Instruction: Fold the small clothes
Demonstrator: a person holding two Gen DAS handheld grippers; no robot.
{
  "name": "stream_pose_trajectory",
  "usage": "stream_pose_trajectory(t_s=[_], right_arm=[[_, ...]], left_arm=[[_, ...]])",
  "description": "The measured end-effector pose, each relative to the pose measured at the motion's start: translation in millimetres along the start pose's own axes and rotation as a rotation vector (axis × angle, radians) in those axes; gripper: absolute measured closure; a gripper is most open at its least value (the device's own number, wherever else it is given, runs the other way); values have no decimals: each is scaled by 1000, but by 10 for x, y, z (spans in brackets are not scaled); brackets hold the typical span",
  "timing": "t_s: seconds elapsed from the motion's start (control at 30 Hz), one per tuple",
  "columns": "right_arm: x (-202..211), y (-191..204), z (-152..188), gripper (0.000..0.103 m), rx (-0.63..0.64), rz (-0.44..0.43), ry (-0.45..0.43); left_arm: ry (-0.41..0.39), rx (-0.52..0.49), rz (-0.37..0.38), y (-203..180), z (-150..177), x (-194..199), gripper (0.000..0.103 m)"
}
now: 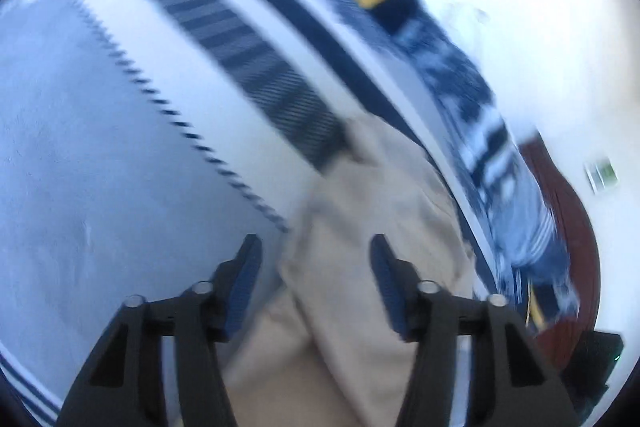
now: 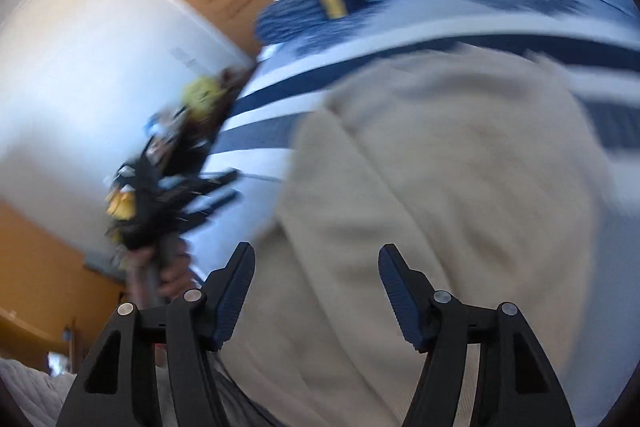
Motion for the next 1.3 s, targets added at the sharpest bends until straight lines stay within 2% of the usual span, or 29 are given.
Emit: stream_pose_trajectory(t_s=[0.03, 0.1, 0.17, 0.33, 0.43, 0.47, 0.5, 0.57, 0.6, 0.63, 0.67, 0.73, 0.8, 0.87, 0.9, 0.93, 0.97, 1.0, 1.07, 1.17, 1.23, 1.3], right_arm=[[-155, 116, -184, 33, 35, -16, 21], [-505, 319, -587, 33, 83, -13, 41], [-928, 499, -915, 34, 99, -61, 101], [-2129, 617, -1528, 34, 128, 34, 225], [-2716, 631, -1738, 38, 136, 55, 283], [-2849, 613, -1744, 41, 155, 70, 300], [-2994, 614, -1758, 50, 174, 89, 317], [-3243, 584, -1712, 61, 192, 116, 363], [-3348, 548, -1650, 65, 213, 150, 399], [-3468, 485, -1617, 73, 236, 212, 427], [-3518, 430, -1610, 83, 234, 245, 429], [-3488, 392, -1623, 87, 207, 240, 423], [-3425, 347, -1659, 88, 181, 243, 418], [-3386, 322, -1692, 87, 137, 225, 409], [-3421, 305, -1673, 87, 117, 217, 424], [-3459, 295, -1632, 90, 122, 234, 436], [-3445, 326, -1637, 96, 136, 259, 423], [-3413, 371, -1692, 96, 136, 255, 399], [-3159, 565, -1956, 97, 131, 173, 280], [-2753, 622, -2293, 97, 66, 79, 158], [-2719, 567, -2361, 98, 51, 88, 136], [-2886, 511, -2284, 98, 40, 109, 171]], left_arm=[[19, 16, -20, 68, -31, -92, 61], [49, 23, -10, 66, -68, -272, 61], [77, 1, -21, 21, -104, -441, 61], [175, 7, -66, 130, 56, -784, 63], [166, -40, -86, 105, 59, -835, 66], [154, -20, -73, 102, 52, -837, 69], [151, 4, -58, 106, 51, -857, 74], [165, 31, -36, 109, 81, -904, 76], [164, 25, -38, 101, 85, -912, 76], [162, 16, -44, 92, 88, -915, 76], [160, 14, -43, 82, 87, -919, 76], [191, 12, -35, 65, 119, -931, 76], [181, 7, -43, 47, 121, -929, 76], [173, -6, -52, 33, 118, -925, 87], [171, -7, -48, 30, 112, -906, 95], [162, -9, -38, 21, 80, -876, 96], [131, -7, -28, 7, 15, -813, 96], [95, -4, -17, -12, -56, -721, 96], [12, 11, 28, -71, -238, -492, 96], [-32, 27, 39, -66, -348, -374, 97], [-17, 36, 8, 15, -323, -452, 97], [4, 68, -15, 129, -289, -516, 96]])
Point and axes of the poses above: each gripper's, at about its wrist camera, not at the fingertips, and x roughly against the way its jaws point, y to its left, z to its underside, the point moved 10 cm from there along -x, roughly the way its jaws point, and after that the axes turned 9 degrees about z, right-handed, at the moved point
